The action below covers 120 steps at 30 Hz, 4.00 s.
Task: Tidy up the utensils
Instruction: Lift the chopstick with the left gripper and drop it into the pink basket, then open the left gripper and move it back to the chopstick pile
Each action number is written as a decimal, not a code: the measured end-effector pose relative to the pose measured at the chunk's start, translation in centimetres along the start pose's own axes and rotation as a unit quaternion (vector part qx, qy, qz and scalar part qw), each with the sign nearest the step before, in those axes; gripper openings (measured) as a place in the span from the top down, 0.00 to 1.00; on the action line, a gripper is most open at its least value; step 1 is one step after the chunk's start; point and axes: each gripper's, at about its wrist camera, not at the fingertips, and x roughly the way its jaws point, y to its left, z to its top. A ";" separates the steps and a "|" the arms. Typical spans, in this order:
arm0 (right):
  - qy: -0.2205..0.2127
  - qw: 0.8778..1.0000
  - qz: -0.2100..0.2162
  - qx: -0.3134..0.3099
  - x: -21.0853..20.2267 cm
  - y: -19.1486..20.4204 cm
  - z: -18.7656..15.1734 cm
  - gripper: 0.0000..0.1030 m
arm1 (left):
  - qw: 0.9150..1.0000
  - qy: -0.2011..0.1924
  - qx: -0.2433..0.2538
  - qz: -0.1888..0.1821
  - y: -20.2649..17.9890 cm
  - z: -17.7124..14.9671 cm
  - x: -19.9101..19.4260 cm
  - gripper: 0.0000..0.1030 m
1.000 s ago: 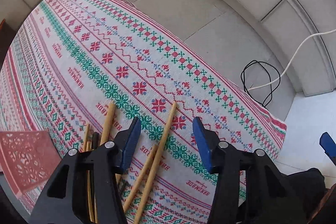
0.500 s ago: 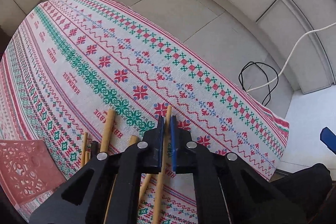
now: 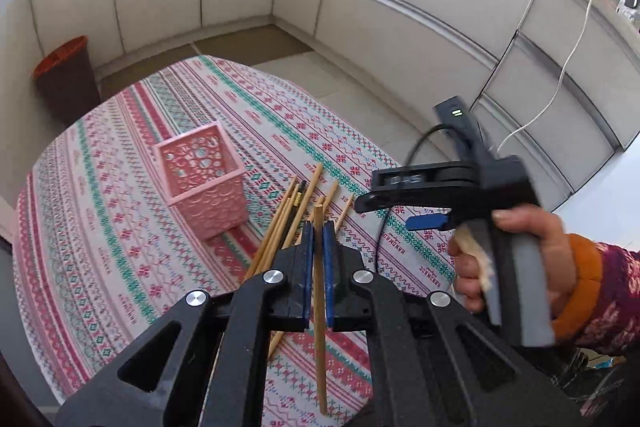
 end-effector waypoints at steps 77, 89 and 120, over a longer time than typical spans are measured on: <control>-0.297 0.897 0.108 -0.308 -17.2 19.9 -2.1 0.94 | 0.916 -0.302 -0.221 0.144 9.8 5.4 -12.0 0.73; -0.294 0.897 0.100 -0.316 -15.5 19.5 -3.1 0.74 | 0.926 -0.272 -0.183 0.184 8.3 5.2 -11.1 0.57; -0.339 0.878 0.082 -0.327 -19.5 3.1 -13.1 0.06 | 0.964 -0.156 -0.094 0.195 -1.6 0.1 -9.1 0.07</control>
